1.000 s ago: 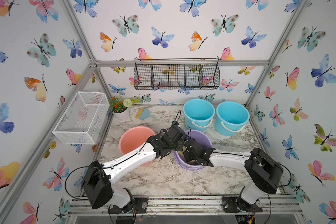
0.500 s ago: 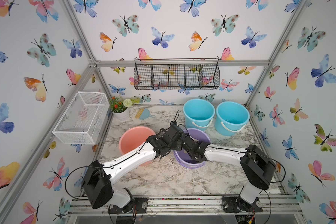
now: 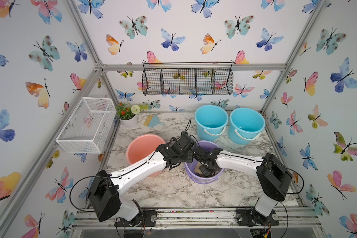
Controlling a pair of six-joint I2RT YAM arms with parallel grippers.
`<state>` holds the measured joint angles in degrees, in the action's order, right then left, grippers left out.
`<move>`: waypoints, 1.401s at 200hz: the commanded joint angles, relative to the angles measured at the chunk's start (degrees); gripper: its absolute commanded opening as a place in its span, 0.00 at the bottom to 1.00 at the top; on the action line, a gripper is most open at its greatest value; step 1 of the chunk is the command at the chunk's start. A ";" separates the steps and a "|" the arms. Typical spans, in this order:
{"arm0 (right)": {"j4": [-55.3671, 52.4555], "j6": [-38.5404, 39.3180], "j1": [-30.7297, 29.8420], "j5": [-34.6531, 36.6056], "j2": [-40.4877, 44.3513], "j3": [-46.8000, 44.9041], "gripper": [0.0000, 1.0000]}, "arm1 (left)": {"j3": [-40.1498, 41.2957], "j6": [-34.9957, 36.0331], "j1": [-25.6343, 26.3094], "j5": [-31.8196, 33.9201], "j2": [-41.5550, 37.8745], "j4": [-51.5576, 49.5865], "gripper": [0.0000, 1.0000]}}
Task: Wipe the inside of the bucket with a cloth
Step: Wipe the dirt from the inside of the bucket.
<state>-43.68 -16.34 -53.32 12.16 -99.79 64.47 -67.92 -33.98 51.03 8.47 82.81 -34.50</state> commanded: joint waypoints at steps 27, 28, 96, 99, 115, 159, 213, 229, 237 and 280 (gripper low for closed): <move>3.97 -0.35 -0.13 -28.96 3.37 -3.90 0.02 | -0.19 3.31 2.41 -2.76 0.20 0.23 0.00; 4.22 -0.40 -0.12 -29.31 3.37 -3.95 0.02 | -0.19 3.30 2.41 -2.76 0.18 0.23 0.00; 26.76 -7.33 0.15 -30.88 4.79 -9.17 0.02 | 0.41 2.52 2.41 -3.50 -0.87 0.57 0.00; 27.78 -7.65 0.15 -29.95 4.91 -9.50 0.02 | 0.48 2.51 2.41 -3.54 -0.93 0.70 0.00; 33.27 -9.14 0.15 -25.01 6.06 -11.79 0.02 | 0.60 2.34 2.41 -4.14 -1.07 1.10 0.00; 45.12 -11.89 0.15 -15.77 7.78 -15.32 0.02 | 0.99 1.55 2.42 -6.17 -1.38 1.98 0.00; 53.84 -9.75 0.15 0.05 10.19 -18.02 0.02 | 1.56 1.50 2.55 -6.45 -2.22 1.99 0.00; 53.50 -7.69 0.15 4.91 9.50 -17.82 0.02 | 1.82 1.35 2.54 -6.38 -2.55 1.99 0.00; 52.63 -6.85 0.15 7.46 9.05 -17.42 0.02 | 1.91 1.37 2.54 -6.38 -2.69 2.00 0.00; 45.56 0.73 0.14 18.99 6.12 -13.86 0.02 | 2.18 1.55 2.57 -5.92 -3.10 1.89 0.00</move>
<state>1.30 -21.19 -53.49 19.88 -91.68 46.35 -66.96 -32.71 52.07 8.69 81.25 -30.39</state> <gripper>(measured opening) 0.069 0.115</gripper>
